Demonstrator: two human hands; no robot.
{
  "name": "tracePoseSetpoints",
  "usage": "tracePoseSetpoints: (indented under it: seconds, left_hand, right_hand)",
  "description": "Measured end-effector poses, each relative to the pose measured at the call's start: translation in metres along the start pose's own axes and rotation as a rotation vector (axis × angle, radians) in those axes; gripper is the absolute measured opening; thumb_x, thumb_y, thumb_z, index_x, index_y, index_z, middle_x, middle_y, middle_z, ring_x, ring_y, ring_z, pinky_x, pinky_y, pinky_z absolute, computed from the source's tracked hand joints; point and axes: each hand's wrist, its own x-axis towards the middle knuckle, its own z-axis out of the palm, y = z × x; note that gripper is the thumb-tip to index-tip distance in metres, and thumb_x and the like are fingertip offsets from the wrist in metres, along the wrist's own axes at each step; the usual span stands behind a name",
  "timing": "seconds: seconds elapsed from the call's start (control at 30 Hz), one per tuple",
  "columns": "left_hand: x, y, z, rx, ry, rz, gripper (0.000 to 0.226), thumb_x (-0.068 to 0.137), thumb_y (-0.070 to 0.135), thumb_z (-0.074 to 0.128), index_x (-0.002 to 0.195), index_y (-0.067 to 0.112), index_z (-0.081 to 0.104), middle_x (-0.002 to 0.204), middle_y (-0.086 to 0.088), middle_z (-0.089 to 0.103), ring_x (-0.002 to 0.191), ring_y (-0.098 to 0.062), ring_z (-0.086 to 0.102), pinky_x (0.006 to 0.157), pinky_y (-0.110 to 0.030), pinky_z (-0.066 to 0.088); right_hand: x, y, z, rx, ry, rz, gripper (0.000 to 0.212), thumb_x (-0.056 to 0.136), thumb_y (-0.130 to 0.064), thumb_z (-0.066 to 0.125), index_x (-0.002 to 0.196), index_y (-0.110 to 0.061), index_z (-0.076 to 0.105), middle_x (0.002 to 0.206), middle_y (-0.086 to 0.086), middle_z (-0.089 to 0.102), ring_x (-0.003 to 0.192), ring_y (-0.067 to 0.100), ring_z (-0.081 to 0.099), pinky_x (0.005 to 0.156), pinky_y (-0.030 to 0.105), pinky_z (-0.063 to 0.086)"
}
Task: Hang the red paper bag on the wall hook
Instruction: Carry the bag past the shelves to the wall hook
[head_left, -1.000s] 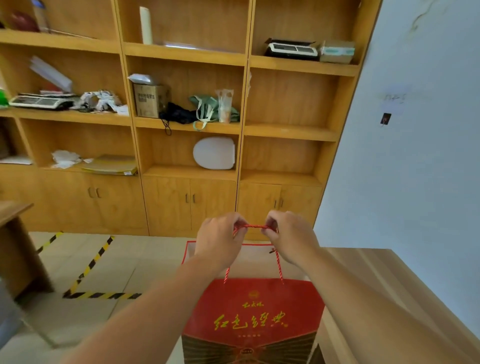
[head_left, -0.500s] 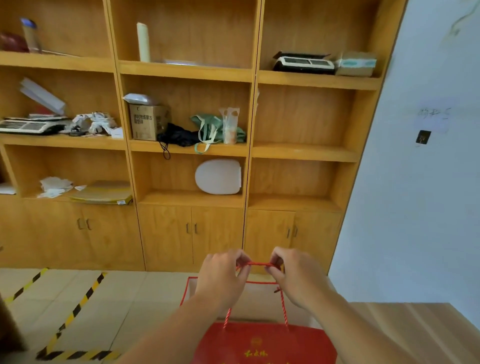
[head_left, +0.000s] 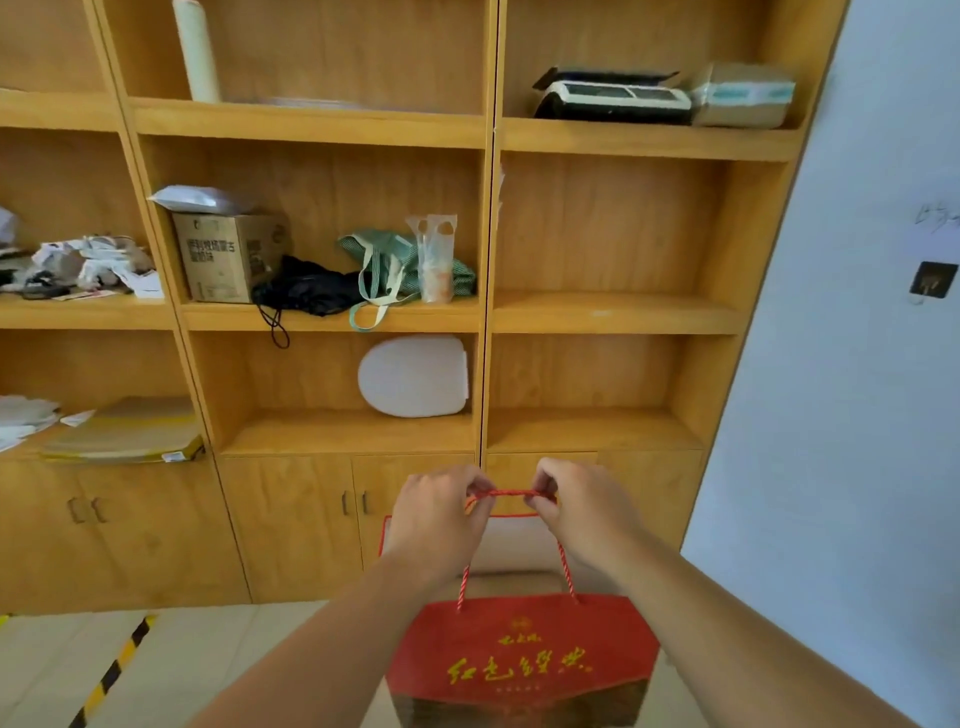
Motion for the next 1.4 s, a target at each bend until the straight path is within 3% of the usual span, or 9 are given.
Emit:
tracePoseSetpoints:
  seconds: [0.17,0.3,0.57,0.7,1.0,1.13,1.23,1.4]
  left_hand:
    - [0.085,-0.046,0.029,-0.055,0.009,0.055,0.005,0.088,0.029,0.069,0.092,0.030,0.071,0.085,0.013,0.072,0.081,-0.006,0.065,0.073,-0.027,0.049]
    - [0.156,-0.078,0.055,-0.089,-0.044,0.119,0.005,0.087,0.030,0.070,0.092,0.031,0.070,0.086,0.013,0.072,0.084,-0.008,0.065,0.077,-0.034,0.052]
    - [0.272,-0.084,0.122,-0.174,-0.153,0.291,0.004,0.088,0.030,0.069,0.092,0.032,0.069,0.086,0.016,0.069,0.086,-0.005,0.061,0.076,-0.033,0.054]
    - [0.321,-0.067,0.162,-0.221,-0.186,0.390,0.007,0.085,0.027,0.074,0.088,0.031,0.071,0.083,0.016,0.070,0.086,-0.006,0.062,0.074,-0.033,0.052]
    - [0.400,0.010,0.236,-0.328,-0.311,0.570,0.006,0.085,0.028,0.076,0.084,0.032,0.071,0.083,0.018,0.070,0.089,-0.006,0.063,0.080,-0.038,0.051]
    - [0.425,0.042,0.266,-0.413,-0.353,0.647,0.006,0.085,0.027,0.075,0.084,0.032,0.071,0.080,0.022,0.065,0.088,-0.007,0.061,0.078,-0.036,0.049]
    - [0.448,0.064,0.293,-0.476,-0.386,0.713,0.005,0.088,0.032,0.072,0.086,0.035,0.070,0.084,0.023,0.066,0.089,-0.005,0.060,0.078,-0.032,0.047]
    - [0.478,0.097,0.334,-0.571,-0.484,0.833,0.011,0.088,0.032,0.070,0.082,0.038,0.065,0.083,0.021,0.068,0.087,-0.007,0.061,0.081,-0.034,0.048]
  right_hand:
    - [0.087,0.011,0.029,-0.053,0.051,0.032,0.010,0.094,-0.034,0.070,0.092,-0.024,0.068,0.092,-0.003,0.075,0.081,0.022,0.061,0.061,0.033,0.037]
    - [0.147,0.026,0.045,-0.087,0.063,0.116,0.011,0.093,-0.036,0.070,0.088,-0.027,0.066,0.091,-0.003,0.074,0.086,0.023,0.065,0.066,0.038,0.049]
    - [0.221,0.082,0.046,-0.087,0.087,0.289,0.015,0.091,-0.038,0.073,0.089,-0.024,0.069,0.083,-0.003,0.075,0.078,0.018,0.066,0.064,0.039,0.053]
    - [0.238,0.122,0.037,-0.092,0.054,0.349,0.014,0.095,-0.038,0.070,0.093,-0.024,0.069,0.087,-0.003,0.076,0.078,0.016,0.069,0.069,0.036,0.059]
    - [0.246,0.215,0.000,-0.103,0.173,0.588,0.006,0.096,-0.030,0.066,0.097,-0.025,0.067,0.100,-0.003,0.074,0.089,0.019,0.066,0.064,0.023,0.039]
    - [0.251,0.242,-0.016,-0.198,0.220,0.696,0.010,0.098,-0.034,0.063,0.102,-0.026,0.067,0.103,-0.007,0.074,0.092,0.015,0.063,0.077,0.028,0.048]
    - [0.255,0.259,-0.025,-0.252,0.280,0.761,0.007,0.099,-0.033,0.063,0.101,-0.027,0.066,0.102,-0.007,0.073,0.088,0.013,0.060,0.070,0.021,0.042]
    - [0.258,0.282,-0.029,-0.346,0.358,0.904,0.006,0.097,-0.034,0.064,0.099,-0.028,0.064,0.100,-0.008,0.073,0.086,0.013,0.060,0.074,0.028,0.047]
